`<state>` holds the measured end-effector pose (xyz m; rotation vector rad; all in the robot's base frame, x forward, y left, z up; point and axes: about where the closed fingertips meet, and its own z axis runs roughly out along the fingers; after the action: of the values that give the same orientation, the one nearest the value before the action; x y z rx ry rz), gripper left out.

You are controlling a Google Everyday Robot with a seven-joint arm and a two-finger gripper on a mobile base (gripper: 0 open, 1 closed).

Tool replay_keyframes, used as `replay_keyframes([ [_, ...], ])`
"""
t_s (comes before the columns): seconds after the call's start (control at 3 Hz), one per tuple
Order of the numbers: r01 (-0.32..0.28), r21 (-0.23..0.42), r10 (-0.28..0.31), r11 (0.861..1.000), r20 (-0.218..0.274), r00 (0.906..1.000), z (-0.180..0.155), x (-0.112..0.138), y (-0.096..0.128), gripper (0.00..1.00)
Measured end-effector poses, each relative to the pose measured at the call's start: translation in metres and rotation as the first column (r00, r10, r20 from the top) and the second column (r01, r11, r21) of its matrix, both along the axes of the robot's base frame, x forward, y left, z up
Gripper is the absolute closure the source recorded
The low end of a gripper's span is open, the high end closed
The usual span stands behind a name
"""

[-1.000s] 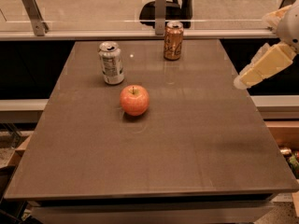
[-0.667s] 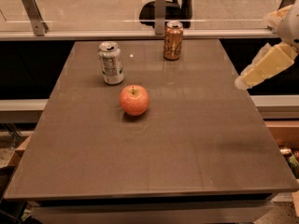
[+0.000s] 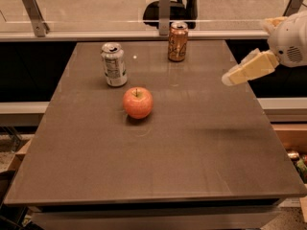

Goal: Pick orange can

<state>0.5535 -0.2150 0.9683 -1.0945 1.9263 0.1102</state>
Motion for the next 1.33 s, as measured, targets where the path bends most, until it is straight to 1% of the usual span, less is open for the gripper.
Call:
replay_keyframes([
  [0.33, -0.002, 0.155, -0.019, 0.988, 0.132, 0.9911, -0.002, 0.036, 0.007, 0.00],
  [0.67, 0.015, 0.275, -0.080, 0.961, 0.228, 0.9703, 0.002, 0.086, 0.000, 0.00],
  [1.0, 0.034, 0.344, -0.123, 0.938, 0.240, 0.9631, -0.001, 0.127, -0.008, 0.00],
  [1.33, 0.052, 0.393, -0.134, 0.918, 0.183, 0.9739, -0.017, 0.167, -0.011, 0.00],
])
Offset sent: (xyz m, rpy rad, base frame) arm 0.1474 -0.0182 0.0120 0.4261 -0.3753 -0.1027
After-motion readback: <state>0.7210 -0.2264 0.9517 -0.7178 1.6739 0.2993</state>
